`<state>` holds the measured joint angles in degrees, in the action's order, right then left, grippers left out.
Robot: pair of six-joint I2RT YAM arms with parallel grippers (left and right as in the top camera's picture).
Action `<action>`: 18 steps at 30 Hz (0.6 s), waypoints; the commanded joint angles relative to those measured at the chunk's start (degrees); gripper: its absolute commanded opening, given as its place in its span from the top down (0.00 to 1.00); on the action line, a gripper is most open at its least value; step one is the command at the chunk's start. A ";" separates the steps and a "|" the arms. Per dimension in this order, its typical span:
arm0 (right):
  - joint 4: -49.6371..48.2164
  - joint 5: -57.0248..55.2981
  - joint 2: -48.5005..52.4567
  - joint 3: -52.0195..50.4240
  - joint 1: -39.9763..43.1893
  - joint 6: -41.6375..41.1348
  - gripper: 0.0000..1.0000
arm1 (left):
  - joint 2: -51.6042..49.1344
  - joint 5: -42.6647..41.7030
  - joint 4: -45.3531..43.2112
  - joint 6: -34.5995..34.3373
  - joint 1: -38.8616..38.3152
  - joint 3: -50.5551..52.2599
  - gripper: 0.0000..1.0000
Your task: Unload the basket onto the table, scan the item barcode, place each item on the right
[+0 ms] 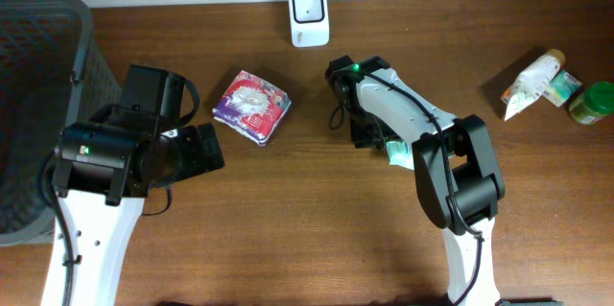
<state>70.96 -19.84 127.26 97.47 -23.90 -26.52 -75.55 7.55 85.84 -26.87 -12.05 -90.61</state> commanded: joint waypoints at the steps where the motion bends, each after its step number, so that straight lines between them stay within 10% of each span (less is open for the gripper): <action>1: -0.31 -0.31 -0.13 -0.59 2.32 1.27 0.36 | 0.24 0.42 -0.11 -0.52 -0.17 -0.17 0.01; 7: -3.37 0.13 -0.13 -3.89 8.22 5.33 0.41 | 0.24 0.44 -0.11 -0.55 -0.17 -0.17 0.01; 12: -2.54 0.17 -0.15 -2.97 8.28 5.29 0.96 | 0.24 0.42 -0.11 -0.55 -0.17 -0.17 0.01; 14: 0.74 2.23 -0.15 0.28 8.28 5.33 0.96 | 0.24 0.42 -0.11 -0.55 -0.17 -0.17 0.01; 18: 6.21 34.73 -0.22 9.90 8.28 21.29 0.96 | 0.24 0.44 -0.11 -0.52 -0.17 -0.17 0.01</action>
<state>76.62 -9.37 126.93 103.31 -15.73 -16.58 -75.55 7.55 85.93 -26.87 -12.05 -90.61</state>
